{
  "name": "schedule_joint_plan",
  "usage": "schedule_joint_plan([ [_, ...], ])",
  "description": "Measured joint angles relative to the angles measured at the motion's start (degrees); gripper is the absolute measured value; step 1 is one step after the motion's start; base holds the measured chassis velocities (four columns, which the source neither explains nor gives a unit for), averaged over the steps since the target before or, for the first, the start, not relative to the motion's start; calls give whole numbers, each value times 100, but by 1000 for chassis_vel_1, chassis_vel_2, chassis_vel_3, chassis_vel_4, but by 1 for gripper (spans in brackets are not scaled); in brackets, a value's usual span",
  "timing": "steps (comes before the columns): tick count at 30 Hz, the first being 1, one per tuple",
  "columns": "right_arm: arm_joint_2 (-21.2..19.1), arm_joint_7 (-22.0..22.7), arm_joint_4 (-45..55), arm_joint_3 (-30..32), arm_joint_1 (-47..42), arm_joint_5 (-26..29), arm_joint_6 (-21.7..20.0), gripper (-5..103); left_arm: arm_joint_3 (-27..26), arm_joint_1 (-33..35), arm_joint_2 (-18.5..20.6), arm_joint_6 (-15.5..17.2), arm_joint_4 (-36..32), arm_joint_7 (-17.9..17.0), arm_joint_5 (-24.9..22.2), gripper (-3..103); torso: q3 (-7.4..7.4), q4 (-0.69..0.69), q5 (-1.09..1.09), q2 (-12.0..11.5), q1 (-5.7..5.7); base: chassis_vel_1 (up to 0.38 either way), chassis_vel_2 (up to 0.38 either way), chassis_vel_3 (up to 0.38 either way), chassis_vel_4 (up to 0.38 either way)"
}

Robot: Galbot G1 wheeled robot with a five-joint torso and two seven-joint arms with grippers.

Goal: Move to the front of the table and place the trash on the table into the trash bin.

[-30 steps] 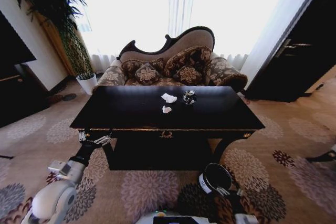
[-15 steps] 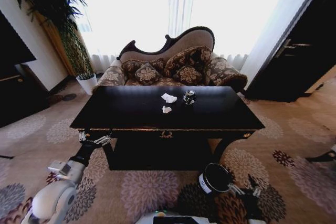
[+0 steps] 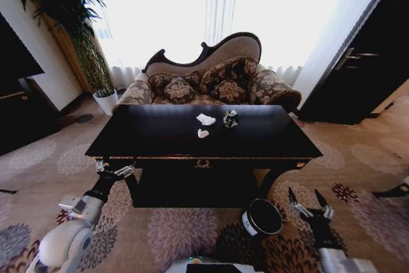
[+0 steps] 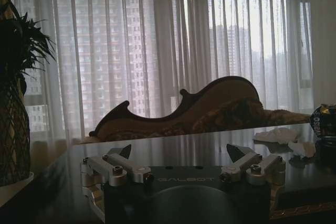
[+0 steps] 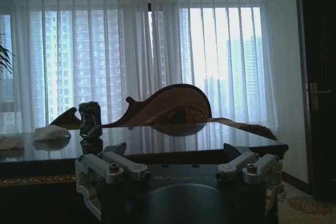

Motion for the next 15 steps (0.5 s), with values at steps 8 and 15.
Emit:
schedule_joint_plan([
  [8, -641, 78, 250, -90, 588, 11, -826, 100, 0, 0, 0, 0, 0, 0, 0, 100, 0, 0, 1, -1, 0, 0, 0, 0, 0],
  [15, -1615, 288, 226, -382, 1238, 0, -1427, 100, 0, 0, 0, 0, 0, 0, 0, 100, 1, 2, -1, -1, 0, 0, 0, 0, 0],
])
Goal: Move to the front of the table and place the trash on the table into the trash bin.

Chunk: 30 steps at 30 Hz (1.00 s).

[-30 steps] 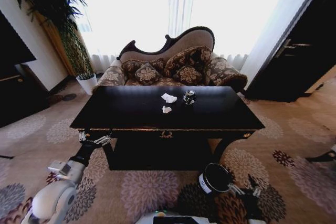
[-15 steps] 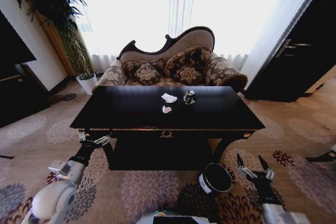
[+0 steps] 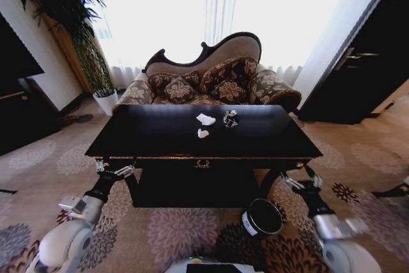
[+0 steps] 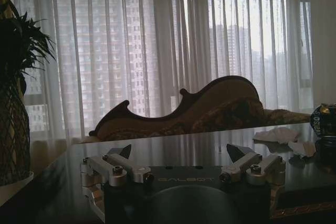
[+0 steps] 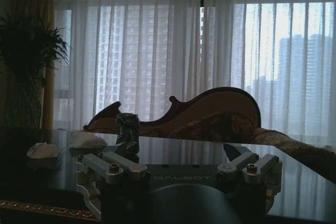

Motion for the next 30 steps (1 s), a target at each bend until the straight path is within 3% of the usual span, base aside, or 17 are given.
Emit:
schedule_joint_plan([
  [3, -546, 238, -91, -228, 377, 181, -489, 100, 0, 0, 0, -1, 0, -1, 0, 100, 0, -1, 2, 0, 1, 0, 0, 0, 0],
  [8, -877, 380, -164, -482, 661, 332, -797, 100, 0, 0, 1, -1, 0, -1, 0, 100, 0, -2, 2, 0, 1, 0, 0, 0, 0],
  [13, -1276, 715, -382, -1144, 1361, 702, -1257, 100, 1, 0, 0, -1, 0, 1, 0, 100, 0, -1, 1, 0, 1, 0, 0, 0, 0],
  [22, -1861, 843, -968, -2049, 2354, 1439, -1522, 100, 0, 0, 0, -1, 0, -1, 0, 100, 0, -3, 1, 0, 0, 0, 0, 0, 0],
  [30, -2228, 857, -1551, -3035, 3681, 1592, -1539, 100, 0, 0, 0, 0, 0, 0, 0, 100, 0, -1, 0, 1, 1, 0, 0, 0, 0],
])
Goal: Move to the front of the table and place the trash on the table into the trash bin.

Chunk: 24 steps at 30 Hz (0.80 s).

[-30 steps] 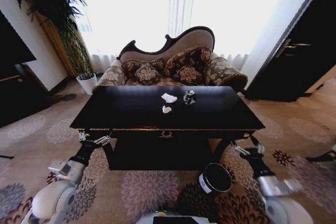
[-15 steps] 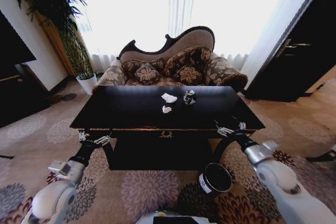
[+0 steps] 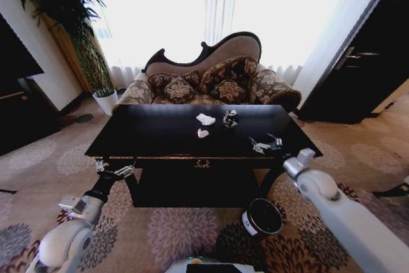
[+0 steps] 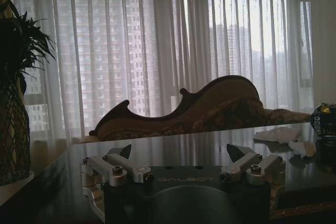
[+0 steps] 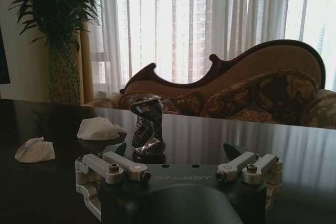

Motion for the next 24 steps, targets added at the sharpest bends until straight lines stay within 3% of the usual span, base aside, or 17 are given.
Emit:
schedule_joint_plan([
  [4, 22, -58, -441, -658, 669, -100, 10, 100, 0, 0, 0, 0, 0, 0, 0, 100, -1, 0, 1, 0, 0, 0, 0, 0, 0],
  [24, 463, -120, -1375, -1684, 2093, -281, 46, 100, 0, 0, 0, 1, 0, -1, 0, 100, -1, 0, 0, 0, 0, 0, 0, 0, 0],
])
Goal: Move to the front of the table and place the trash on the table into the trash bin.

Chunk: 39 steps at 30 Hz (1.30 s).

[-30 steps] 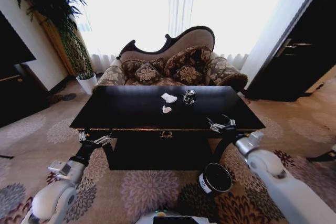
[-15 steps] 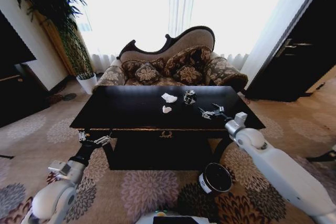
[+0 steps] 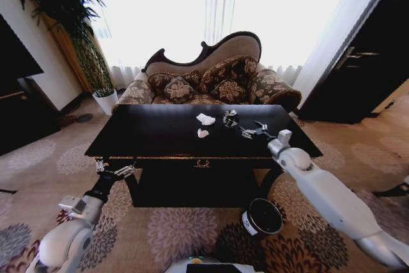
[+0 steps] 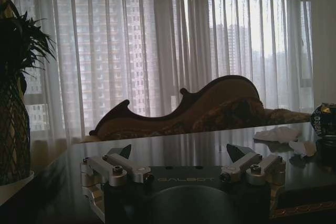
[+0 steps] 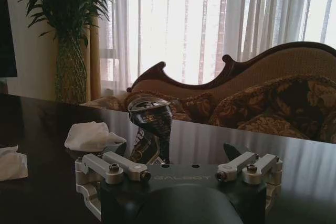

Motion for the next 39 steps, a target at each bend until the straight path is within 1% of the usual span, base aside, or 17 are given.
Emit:
schedule_joint_plan([
  [4, 57, 3, -277, -220, 286, -12, -1, 100, 0, 0, 0, 0, 0, 0, 0, 100, 0, 0, 1, 0, 0, 0, 0, 0, 0],
  [8, 101, 0, -372, -344, 388, -20, -1, 100, 0, 0, 0, 0, 0, 0, 0, 100, 0, -1, 0, 0, 0, 0, 0, 0, 0],
  [19, 390, 22, -651, -721, 754, -136, -5, 100, 0, 0, 0, 0, 0, 0, 0, 100, 0, -1, 1, 0, 0, 0, 0, 0, 0],
  [24, 543, 13, -886, -990, 1009, -257, -1, 100, 0, 0, 0, 0, 0, 0, 0, 100, 0, -1, 0, 0, 0, 0, 0, 0, 0],
  [30, 717, -3, -1093, -1152, 1257, -338, 33, 100, 0, 0, 0, 0, 0, 0, 0, 100, 0, 0, 0, 1, 0, 0, 0, 0, 0],
  [35, 774, -4, -1206, -1286, 1474, -339, 57, 100, 0, 0, 0, 0, 0, 0, 0, 100, 0, 0, 0, 1, -1, 0, 0, 0, 0],
  [36, 783, -4, -1234, -1315, 1523, -339, 66, 102, 0, 0, 0, 0, 0, 0, 0, 100, 0, 0, 0, 1, 0, 0, 0, 0, 0],
  [37, 783, -4, -1234, -1315, 1523, -339, 66, 102, 0, 0, 0, 0, 0, 0, 0, 100, 0, 0, 0, 1, 0, 0, 0, 0, 0],
  [39, 798, -4, -1283, -1358, 1608, -339, 85, 93, 0, 0, 0, 0, 0, 0, 0, 100, 0, 0, 0, 1, 0, 0, 0, 0, 0],
])
